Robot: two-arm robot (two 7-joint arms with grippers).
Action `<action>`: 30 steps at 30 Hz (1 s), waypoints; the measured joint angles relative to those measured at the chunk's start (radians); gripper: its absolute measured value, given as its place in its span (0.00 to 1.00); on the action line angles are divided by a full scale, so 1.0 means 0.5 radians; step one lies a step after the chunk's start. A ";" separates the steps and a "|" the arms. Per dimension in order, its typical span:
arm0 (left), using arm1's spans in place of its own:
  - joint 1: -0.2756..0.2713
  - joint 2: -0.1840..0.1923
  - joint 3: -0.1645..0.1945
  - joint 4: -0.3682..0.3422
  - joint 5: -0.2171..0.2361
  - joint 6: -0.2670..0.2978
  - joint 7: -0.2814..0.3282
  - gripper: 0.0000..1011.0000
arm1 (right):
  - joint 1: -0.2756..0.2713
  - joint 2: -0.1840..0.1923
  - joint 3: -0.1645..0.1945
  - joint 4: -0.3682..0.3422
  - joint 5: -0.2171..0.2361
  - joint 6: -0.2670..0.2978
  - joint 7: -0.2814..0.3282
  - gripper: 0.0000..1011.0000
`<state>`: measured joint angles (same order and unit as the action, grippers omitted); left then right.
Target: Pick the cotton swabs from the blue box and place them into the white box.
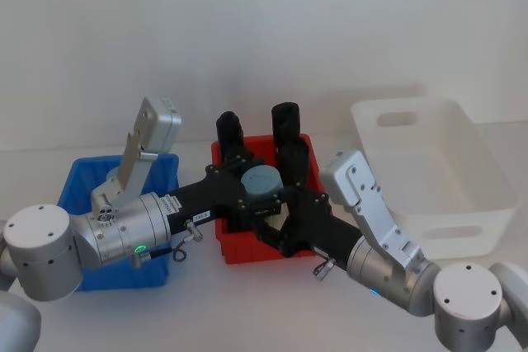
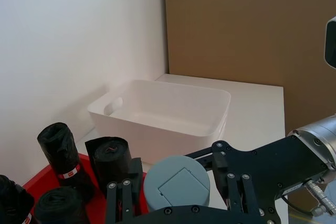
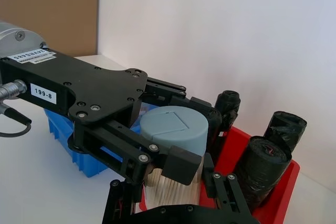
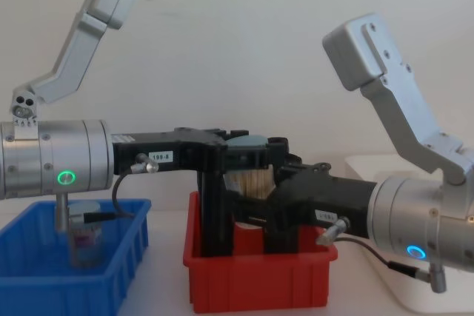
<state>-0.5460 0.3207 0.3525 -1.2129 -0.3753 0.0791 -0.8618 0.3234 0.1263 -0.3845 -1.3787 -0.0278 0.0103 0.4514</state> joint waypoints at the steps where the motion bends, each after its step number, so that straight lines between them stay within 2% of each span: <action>1: 0.000 0.000 0.000 0.000 0.000 0.000 0.000 0.85 | 0.001 0.000 0.000 0.001 0.000 -0.001 -0.001 0.64; 4: 0.000 0.000 0.000 0.000 0.000 0.000 0.000 0.93 | 0.003 -0.001 -0.001 0.005 -0.001 -0.006 -0.006 0.64; 8: 0.000 0.000 0.000 0.000 0.000 0.000 0.000 0.99 | 0.005 0.000 -0.001 0.006 -0.001 -0.010 -0.015 0.64; 19: 0.000 0.000 0.000 0.000 0.000 0.000 0.000 0.99 | -0.014 0.026 0.017 -0.023 0.023 -0.001 -0.081 0.64; 30: 0.000 0.000 0.000 0.000 0.000 0.000 -0.001 0.99 | -0.071 0.107 0.096 -0.111 0.108 0.037 -0.243 0.64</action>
<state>-0.5460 0.3207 0.3526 -1.2129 -0.3752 0.0791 -0.8622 0.2879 0.1799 -0.3367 -1.4339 0.0262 0.0289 0.3301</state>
